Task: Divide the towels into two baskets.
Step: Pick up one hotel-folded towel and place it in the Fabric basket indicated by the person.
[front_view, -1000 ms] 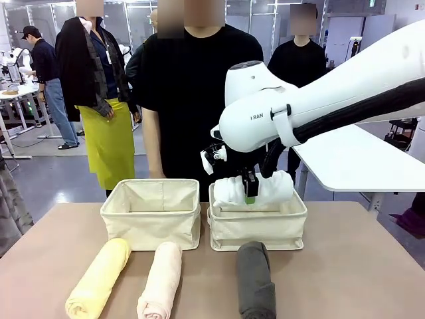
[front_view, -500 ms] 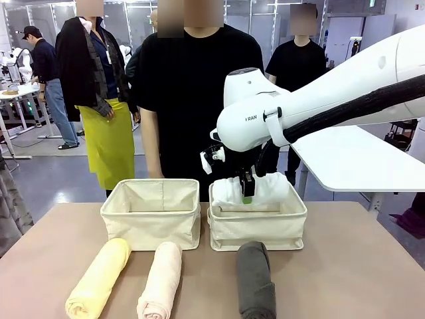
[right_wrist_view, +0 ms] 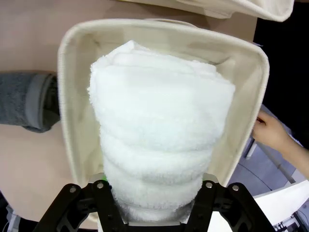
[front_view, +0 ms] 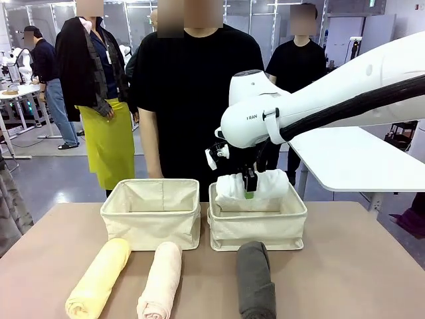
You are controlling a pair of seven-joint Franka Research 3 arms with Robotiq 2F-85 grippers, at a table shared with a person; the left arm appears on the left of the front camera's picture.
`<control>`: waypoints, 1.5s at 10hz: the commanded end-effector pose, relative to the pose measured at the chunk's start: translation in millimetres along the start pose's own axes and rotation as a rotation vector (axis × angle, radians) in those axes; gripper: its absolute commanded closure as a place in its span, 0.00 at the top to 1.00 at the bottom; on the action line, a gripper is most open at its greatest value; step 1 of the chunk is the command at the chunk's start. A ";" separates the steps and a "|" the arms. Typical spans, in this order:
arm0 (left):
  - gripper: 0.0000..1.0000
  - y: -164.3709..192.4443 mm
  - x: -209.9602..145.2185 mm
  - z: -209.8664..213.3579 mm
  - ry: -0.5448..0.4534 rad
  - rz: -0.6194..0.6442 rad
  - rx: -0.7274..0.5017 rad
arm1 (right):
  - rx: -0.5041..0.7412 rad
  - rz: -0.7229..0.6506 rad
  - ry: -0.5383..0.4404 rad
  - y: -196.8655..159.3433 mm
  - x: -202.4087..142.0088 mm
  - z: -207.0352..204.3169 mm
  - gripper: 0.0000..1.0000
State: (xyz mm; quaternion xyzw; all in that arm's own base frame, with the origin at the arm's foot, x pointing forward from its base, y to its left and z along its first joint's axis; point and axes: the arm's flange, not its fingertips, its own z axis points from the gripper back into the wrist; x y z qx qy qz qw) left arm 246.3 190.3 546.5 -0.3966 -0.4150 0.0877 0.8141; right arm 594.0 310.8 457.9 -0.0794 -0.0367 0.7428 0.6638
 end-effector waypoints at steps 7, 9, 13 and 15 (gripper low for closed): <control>1.00 -0.6 3.5 0.5 -0.013 0.000 -0.017 | 0.051 0.029 -0.011 -67.2 -7.2 -38.3 0.63; 1.00 -0.6 3.5 0.5 -0.013 0.000 -0.017 | 0.053 0.027 -0.008 -65.7 -7.1 -40.0 0.83; 1.00 -0.6 3.5 0.5 -0.013 0.000 -0.017 | 0.055 0.011 -0.007 -66.8 -9.4 -39.9 1.00; 1.00 -0.6 3.5 0.5 -0.013 0.000 -0.017 | 0.053 -0.002 -0.017 -63.6 -12.1 -37.4 1.00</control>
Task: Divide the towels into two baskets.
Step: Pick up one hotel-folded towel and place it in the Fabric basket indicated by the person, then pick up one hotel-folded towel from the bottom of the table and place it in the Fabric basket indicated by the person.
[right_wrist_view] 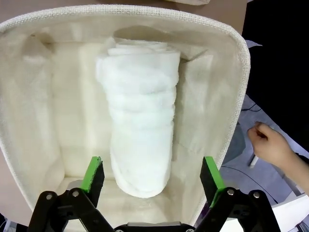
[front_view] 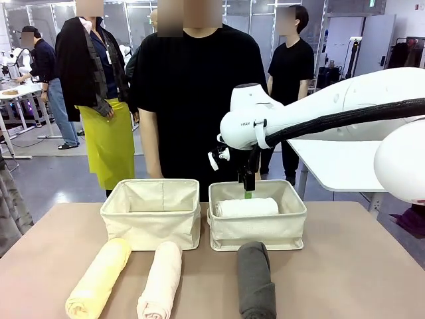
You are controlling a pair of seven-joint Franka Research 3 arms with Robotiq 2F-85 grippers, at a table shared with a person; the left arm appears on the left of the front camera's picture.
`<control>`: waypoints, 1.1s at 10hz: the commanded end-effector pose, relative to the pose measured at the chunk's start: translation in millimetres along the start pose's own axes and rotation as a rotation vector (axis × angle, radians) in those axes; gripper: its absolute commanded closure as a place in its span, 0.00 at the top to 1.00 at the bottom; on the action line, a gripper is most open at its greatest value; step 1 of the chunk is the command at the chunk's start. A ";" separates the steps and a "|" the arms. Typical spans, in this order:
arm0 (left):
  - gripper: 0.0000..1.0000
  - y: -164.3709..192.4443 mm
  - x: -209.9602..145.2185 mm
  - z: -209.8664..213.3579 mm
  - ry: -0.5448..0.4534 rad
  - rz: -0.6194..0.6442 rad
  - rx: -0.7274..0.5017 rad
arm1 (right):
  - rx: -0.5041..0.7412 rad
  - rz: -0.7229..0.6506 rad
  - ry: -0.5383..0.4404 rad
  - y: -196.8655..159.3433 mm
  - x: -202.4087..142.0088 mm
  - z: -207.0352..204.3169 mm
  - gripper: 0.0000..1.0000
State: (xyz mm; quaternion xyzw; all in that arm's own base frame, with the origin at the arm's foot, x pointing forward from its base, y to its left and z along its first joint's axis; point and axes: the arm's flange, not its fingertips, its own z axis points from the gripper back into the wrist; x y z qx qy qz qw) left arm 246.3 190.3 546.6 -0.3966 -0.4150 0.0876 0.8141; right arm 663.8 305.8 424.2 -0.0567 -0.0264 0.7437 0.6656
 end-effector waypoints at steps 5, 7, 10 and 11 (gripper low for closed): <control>1.00 -0.6 3.5 0.5 -0.012 0.000 -0.017 | 0.000 0.000 0.000 0.0 0.0 0.0 1.00; 1.00 -0.6 3.5 0.5 -0.012 0.000 -0.017 | 0.000 0.000 0.000 0.0 0.0 0.0 1.00; 1.00 -0.6 3.5 0.5 -0.012 0.000 -0.017 | 0.000 0.000 0.000 0.0 0.0 0.0 1.00; 1.00 -0.6 3.5 0.5 -0.012 0.000 -0.017 | 0.000 0.000 0.000 0.0 0.0 0.0 1.00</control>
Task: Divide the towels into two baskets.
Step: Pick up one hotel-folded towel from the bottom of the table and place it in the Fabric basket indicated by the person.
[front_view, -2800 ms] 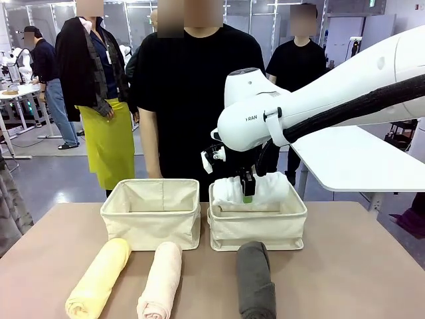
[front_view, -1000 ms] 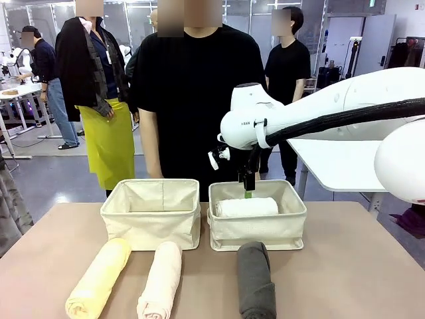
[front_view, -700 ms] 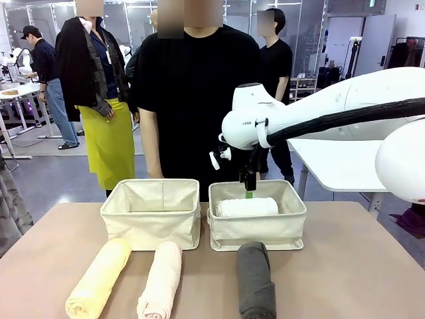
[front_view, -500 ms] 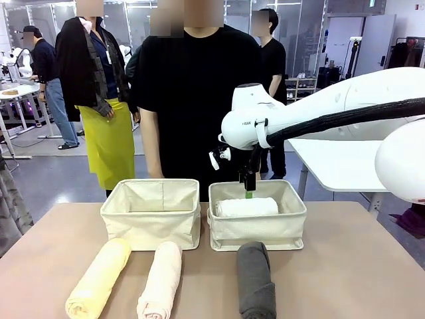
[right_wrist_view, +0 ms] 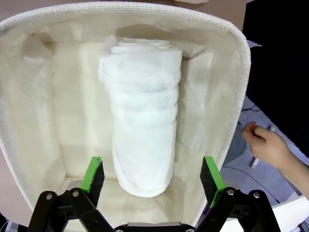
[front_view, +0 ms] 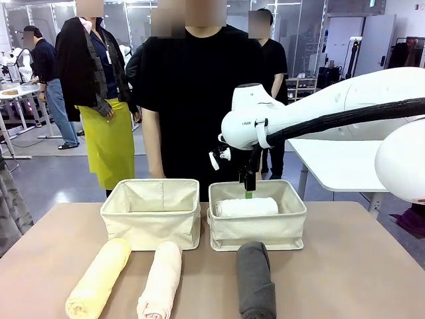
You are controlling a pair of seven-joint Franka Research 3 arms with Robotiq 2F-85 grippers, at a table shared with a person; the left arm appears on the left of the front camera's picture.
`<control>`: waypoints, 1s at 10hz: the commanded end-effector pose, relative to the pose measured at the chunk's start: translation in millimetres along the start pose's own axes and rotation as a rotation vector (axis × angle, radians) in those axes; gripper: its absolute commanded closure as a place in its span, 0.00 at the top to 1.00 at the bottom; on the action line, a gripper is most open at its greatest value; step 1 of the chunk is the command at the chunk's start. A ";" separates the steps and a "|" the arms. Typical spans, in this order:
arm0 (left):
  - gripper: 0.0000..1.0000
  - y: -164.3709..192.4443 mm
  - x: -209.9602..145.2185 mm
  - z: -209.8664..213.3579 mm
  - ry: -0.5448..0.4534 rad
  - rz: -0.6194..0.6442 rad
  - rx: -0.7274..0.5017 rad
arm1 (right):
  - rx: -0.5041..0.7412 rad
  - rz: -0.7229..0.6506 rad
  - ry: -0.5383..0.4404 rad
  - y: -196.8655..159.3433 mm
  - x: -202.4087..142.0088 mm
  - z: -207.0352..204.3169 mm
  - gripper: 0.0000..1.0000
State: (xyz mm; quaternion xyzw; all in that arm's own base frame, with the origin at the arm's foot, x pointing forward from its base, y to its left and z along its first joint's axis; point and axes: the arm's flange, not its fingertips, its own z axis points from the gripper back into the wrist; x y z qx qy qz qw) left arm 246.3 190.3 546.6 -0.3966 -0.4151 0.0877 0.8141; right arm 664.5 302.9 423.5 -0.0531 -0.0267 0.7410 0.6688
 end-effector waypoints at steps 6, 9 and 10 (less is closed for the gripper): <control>1.00 -0.6 3.5 0.4 -0.012 0.000 -0.017 | 0.179 -0.069 -0.133 82.2 -89.9 49.2 1.00; 1.00 -0.6 3.5 0.4 -0.012 0.000 -0.017 | 0.246 -0.330 -0.368 122.8 -184.6 88.6 1.00; 1.00 -0.6 3.5 0.4 -0.012 0.000 -0.017 | 0.328 -0.447 -0.458 131.6 -221.6 87.5 1.00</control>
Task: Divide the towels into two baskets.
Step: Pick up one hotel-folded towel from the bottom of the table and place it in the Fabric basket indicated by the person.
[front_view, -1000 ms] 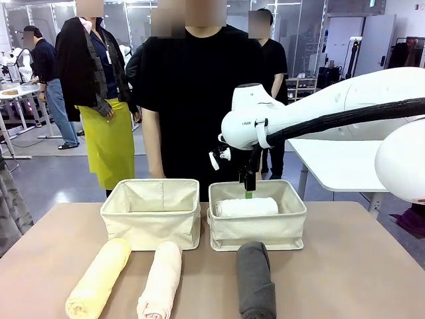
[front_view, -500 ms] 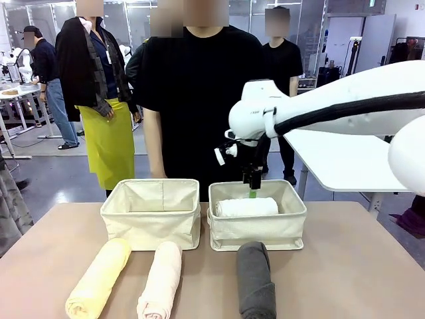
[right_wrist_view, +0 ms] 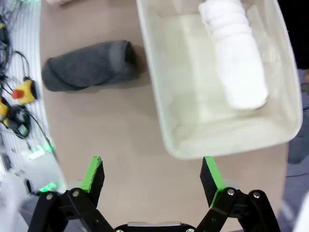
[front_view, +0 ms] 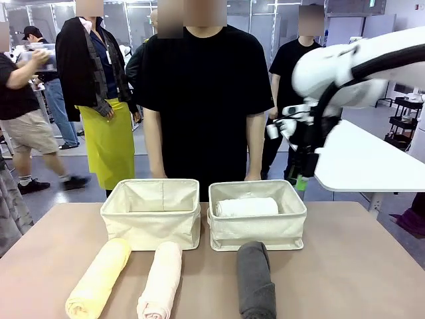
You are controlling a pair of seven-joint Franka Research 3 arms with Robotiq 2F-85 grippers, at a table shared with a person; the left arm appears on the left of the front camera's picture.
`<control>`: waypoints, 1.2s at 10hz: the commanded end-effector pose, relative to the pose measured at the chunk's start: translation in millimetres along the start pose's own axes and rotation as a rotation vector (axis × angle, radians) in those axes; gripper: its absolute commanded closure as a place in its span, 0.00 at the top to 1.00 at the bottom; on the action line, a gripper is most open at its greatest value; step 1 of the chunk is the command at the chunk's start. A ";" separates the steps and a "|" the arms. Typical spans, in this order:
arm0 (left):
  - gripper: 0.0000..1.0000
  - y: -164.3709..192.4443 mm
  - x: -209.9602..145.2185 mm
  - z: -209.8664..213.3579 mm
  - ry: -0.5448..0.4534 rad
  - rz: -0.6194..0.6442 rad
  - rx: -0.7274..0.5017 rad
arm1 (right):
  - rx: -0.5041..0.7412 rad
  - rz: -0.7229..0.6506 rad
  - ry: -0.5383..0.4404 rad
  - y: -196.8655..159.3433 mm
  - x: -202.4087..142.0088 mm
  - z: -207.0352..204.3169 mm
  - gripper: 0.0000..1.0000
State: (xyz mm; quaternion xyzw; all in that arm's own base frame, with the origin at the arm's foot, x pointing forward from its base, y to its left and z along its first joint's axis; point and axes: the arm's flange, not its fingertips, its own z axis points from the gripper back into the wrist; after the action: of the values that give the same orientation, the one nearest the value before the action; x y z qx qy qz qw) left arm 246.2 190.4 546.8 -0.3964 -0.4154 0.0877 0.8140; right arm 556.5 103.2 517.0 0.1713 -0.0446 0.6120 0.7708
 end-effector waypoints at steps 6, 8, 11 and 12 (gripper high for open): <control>1.00 -0.5 3.3 0.2 -0.012 0.000 -0.017 | 0.443 -0.628 -0.383 -3.5 -243.9 10.9 1.00; 1.00 -0.5 3.3 0.2 -0.012 0.000 -0.017 | 0.487 -0.755 -0.556 2.8 -319.3 10.1 1.00; 1.00 -0.5 3.3 0.2 -0.012 0.000 -0.017 | 0.517 -0.856 -0.737 33.1 -390.7 -14.7 1.00; 1.00 -0.5 3.3 0.2 -0.012 0.000 -0.017 | 0.560 -0.874 -0.774 42.2 -408.1 -24.1 1.00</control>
State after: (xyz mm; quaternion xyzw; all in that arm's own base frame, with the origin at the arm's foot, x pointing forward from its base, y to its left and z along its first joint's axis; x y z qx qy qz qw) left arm 246.2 190.6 547.1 -0.3962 -0.4155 0.0877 0.8141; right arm 419.8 -266.9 393.9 0.5488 -0.0714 0.1329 0.8222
